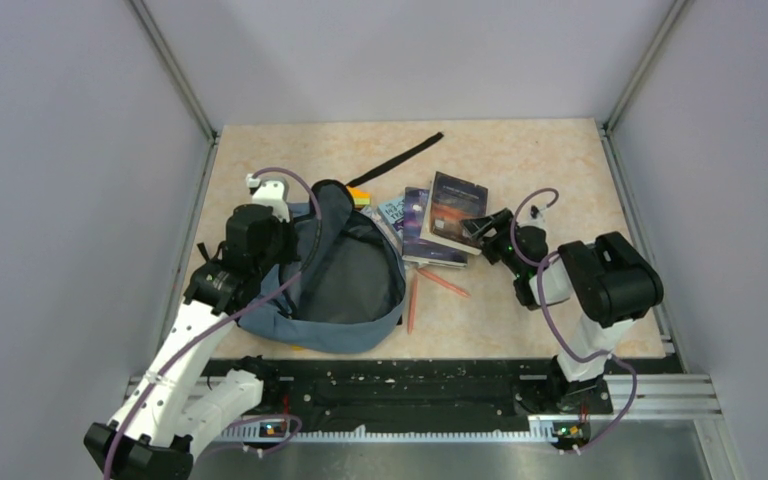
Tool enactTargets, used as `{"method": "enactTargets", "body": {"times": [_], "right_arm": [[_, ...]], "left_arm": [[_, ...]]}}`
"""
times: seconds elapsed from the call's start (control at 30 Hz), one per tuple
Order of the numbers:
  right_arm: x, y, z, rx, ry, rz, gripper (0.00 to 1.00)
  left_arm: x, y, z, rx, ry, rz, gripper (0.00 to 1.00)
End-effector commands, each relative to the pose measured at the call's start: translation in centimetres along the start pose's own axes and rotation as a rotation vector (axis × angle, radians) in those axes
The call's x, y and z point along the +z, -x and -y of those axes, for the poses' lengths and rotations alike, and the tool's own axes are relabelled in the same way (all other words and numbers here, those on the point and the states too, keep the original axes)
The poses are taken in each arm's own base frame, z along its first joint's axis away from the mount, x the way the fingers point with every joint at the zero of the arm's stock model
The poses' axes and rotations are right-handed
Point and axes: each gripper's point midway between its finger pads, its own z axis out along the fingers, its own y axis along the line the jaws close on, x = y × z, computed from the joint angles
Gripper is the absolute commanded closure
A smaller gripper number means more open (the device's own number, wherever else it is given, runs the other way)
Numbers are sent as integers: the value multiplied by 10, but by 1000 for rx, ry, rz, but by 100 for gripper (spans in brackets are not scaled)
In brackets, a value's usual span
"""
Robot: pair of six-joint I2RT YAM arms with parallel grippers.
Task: Pack the student bag
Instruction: Pick up the book from the center of the board.
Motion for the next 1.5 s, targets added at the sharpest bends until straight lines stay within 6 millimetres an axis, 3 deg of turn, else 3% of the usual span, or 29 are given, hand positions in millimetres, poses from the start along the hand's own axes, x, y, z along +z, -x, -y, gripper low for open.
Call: {"method": "enactTargets", "body": {"times": [0.0,0.53,0.87,1.13,1.3,1.47], "right_arm": [[11,16,-30,-11,97,58,28],[10,31,-65,30,207,98,51],[5,57,-94,-17,279,166,77],[-16,76,-150,-260,351,184,100],[-38,73,-189,-394,445,133,100],[-63,65,-213,-454,519,109,100]], "left_arm": [[3,20,1,0,-4,78,100],[3,20,0,1,-2,77,100],[1,22,-3,3,10,88,100],[-1,23,-3,2,11,96,100],[-1,22,-3,1,9,94,100],[-2,23,-3,-1,7,100,100]]}}
